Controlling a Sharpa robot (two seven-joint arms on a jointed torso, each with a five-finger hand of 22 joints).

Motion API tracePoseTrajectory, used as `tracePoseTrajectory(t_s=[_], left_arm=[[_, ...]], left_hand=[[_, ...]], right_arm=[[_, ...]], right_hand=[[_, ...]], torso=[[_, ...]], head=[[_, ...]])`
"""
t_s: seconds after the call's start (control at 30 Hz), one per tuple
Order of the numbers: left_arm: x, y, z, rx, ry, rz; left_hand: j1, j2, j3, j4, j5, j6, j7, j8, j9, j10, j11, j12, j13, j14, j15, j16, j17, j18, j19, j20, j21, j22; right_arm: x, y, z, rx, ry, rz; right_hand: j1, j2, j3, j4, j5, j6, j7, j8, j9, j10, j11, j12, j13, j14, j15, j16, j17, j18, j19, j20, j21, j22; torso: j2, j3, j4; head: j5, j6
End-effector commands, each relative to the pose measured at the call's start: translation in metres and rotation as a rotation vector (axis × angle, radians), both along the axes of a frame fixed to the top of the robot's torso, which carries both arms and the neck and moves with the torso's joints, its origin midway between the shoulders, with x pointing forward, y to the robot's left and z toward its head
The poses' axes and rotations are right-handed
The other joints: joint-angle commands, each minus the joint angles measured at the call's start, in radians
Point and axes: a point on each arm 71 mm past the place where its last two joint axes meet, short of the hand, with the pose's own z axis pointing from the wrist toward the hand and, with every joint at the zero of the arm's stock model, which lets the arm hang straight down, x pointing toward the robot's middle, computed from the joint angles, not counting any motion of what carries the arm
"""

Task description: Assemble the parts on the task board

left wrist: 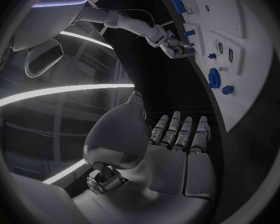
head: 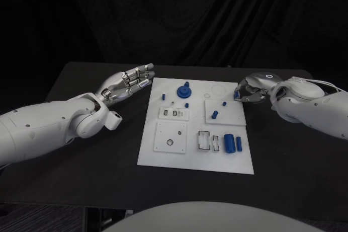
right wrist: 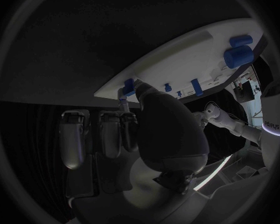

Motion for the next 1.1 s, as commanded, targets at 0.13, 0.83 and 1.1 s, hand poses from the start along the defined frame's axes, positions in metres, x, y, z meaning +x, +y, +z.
tracePoseTrajectory(t_s=[0.13, 0.83, 1.1], left_arm=[[-0.002, -0.002, 0.001, -0.019, -0.017, -0.025], [-0.003, 0.0, 0.001, -0.018, -0.015, -0.022], [-0.004, 0.001, 0.001, -0.016, -0.015, -0.017]], left_hand=[[0.006, 0.004, -0.007, 0.001, 0.006, -0.006, -0.002, -0.006, -0.002, -0.008, 0.0, -0.004, -0.001, -0.001, 0.003, -0.004, 0.0, 0.01, -0.006, 0.004, -0.003, -0.001], [0.007, 0.005, -0.008, 0.001, 0.007, -0.007, -0.002, -0.007, -0.002, -0.008, 0.0, -0.004, -0.001, 0.0, 0.005, -0.004, 0.0, 0.009, -0.007, 0.005, -0.003, -0.001], [0.008, 0.006, -0.008, 0.001, 0.007, -0.005, -0.002, -0.006, -0.001, -0.008, 0.0, -0.003, -0.001, 0.001, 0.006, -0.004, 0.0, 0.008, -0.007, 0.005, -0.003, -0.001]], right_arm=[[-0.001, 0.001, -0.001, 0.006, -0.011, 0.0], [-0.008, 0.012, 0.007, 0.06, -0.091, 0.033], [-0.025, 0.032, 0.025, 0.115, -0.104, 0.068]], right_hand=[[0.008, 0.02, 0.007, -0.008, 0.016, 0.017, -0.001, 0.009, 0.008, 0.104, 0.005, 0.003, 0.264, 0.106, 0.007, 0.003, 0.263, -0.016, 0.104, 0.009, 0.003, 0.263], [0.027, 0.042, 0.018, -0.04, 0.083, 0.042, -0.005, 0.014, 0.029, 0.104, 0.0, 0.003, 0.264, 0.106, 0.003, 0.003, 0.263, -0.016, 0.104, 0.006, 0.003, 0.263], [0.024, 0.036, 0.015, -0.042, 0.092, 0.041, 0.0, 0.012, 0.032, 0.104, 0.002, 0.003, 0.264, 0.106, 0.003, 0.003, 0.263, -0.016, 0.104, 0.005, 0.003, 0.263]], torso=[[0.0, 0.0002, -0.0002], [0.0, -0.0002, 0.0002], [-0.001, 0.0001, 0.0001]], head=[[0.002, -0.002], [0.01, -0.01], [0.012, -0.01]])
